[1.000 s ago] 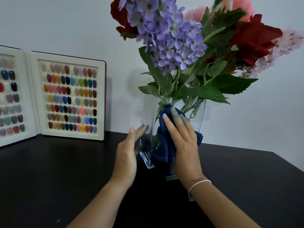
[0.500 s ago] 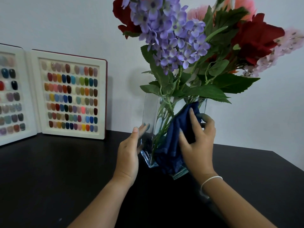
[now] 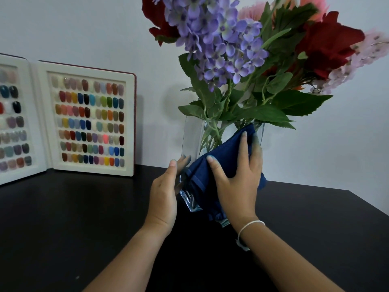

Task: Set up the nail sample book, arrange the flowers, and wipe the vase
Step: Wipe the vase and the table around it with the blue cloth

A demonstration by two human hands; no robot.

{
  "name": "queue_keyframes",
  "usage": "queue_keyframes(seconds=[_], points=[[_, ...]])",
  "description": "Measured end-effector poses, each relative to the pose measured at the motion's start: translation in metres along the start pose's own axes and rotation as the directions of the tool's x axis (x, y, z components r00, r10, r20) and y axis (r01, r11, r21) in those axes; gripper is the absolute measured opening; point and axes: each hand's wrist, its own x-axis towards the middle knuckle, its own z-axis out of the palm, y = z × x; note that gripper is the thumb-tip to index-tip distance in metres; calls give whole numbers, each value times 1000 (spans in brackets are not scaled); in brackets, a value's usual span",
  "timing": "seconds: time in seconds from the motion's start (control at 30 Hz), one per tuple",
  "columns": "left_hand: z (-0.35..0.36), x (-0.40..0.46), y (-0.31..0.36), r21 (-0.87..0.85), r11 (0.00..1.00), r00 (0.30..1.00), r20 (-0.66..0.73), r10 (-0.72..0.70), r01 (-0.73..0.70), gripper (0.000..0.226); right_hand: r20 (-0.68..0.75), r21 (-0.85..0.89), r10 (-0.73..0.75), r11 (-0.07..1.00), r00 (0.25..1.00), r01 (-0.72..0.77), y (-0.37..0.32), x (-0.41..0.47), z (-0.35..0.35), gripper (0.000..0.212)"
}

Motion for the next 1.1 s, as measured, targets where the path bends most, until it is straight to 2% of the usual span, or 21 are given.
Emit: queue_keyframes(seconds=[0.23,0.43,0.6,0.73,0.87,1.0,1.1], points=[[-2,1,-2,56,998,1000,8,19,-19,46,-39,-14,-44,999,998,44,7,4,-6,62],[-3,1,-2,89,996,999,24,26,-28,47,-90,-24,-106,994,990,105,18,9,-11,54],[-4,1,-3,87,996,999,36,33,-36,47,50,-12,-135,991,990,135,34,-2,-22,69],[-3,1,-3,67,997,999,39,32,-35,45,186,-109,-140,981,973,162,45,-9,-37,74],[-3,1,-4,67,997,999,31,34,-36,43,64,-39,24,999,998,-21,48,11,-43,61],[-2,1,-3,66,997,999,24,31,-33,44,-11,38,15,999,1000,-15,40,22,-36,46],[-1,0,-2,68,997,999,18,32,-33,44,-21,84,6,996,1000,-4,28,24,-29,48]])
